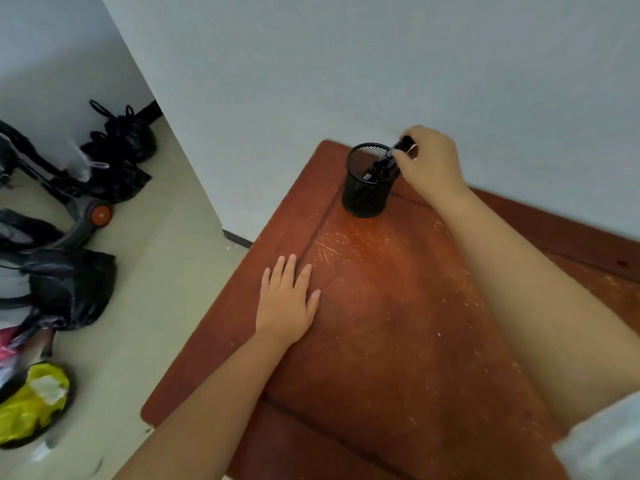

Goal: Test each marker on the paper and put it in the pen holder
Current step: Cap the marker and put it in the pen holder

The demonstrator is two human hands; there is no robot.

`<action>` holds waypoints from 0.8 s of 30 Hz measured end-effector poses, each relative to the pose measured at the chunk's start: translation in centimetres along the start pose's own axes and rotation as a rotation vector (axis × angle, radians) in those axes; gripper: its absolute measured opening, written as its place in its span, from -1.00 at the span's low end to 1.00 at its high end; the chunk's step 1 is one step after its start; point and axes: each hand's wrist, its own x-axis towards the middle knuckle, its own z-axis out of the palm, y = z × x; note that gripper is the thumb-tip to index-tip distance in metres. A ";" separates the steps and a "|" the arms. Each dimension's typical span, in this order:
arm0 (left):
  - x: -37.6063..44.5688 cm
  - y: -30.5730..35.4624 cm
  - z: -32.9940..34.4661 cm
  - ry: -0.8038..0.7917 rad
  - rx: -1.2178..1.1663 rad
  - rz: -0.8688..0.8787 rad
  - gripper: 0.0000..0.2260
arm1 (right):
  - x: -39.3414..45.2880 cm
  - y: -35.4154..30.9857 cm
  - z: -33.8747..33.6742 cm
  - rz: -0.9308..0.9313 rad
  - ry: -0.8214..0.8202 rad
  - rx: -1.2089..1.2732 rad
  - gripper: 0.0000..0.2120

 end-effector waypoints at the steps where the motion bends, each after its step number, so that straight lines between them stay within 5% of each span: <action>1: 0.0 0.0 0.1 0.020 -0.020 0.005 -0.44 | -0.4 0.0 0.3 0.016 0.040 0.065 -0.78; 3: -0.1 0.0 0.1 0.042 -0.041 0.010 -0.31 | -1.0 -0.1 0.7 0.040 0.127 0.153 -0.73; 7: -0.3 -0.1 -0.2 0.000 -0.022 0.004 -0.46 | -1.0 -0.3 1.1 -0.011 0.179 0.057 -0.73; 12: -0.2 -0.2 -0.1 0.043 -0.046 0.012 -0.50 | -0.2 0.8 2.7 -0.027 0.064 -0.062 -0.78; 21: 0.0 -0.3 -0.4 -0.014 0.000 0.027 -0.54 | -1.7 1.4 2.2 0.002 -0.059 -0.036 -0.56; 24: -0.1 -0.1 -0.7 -0.023 -0.007 0.028 -0.51 | -4.9 2.6 1.5 -0.075 0.004 -0.034 -0.55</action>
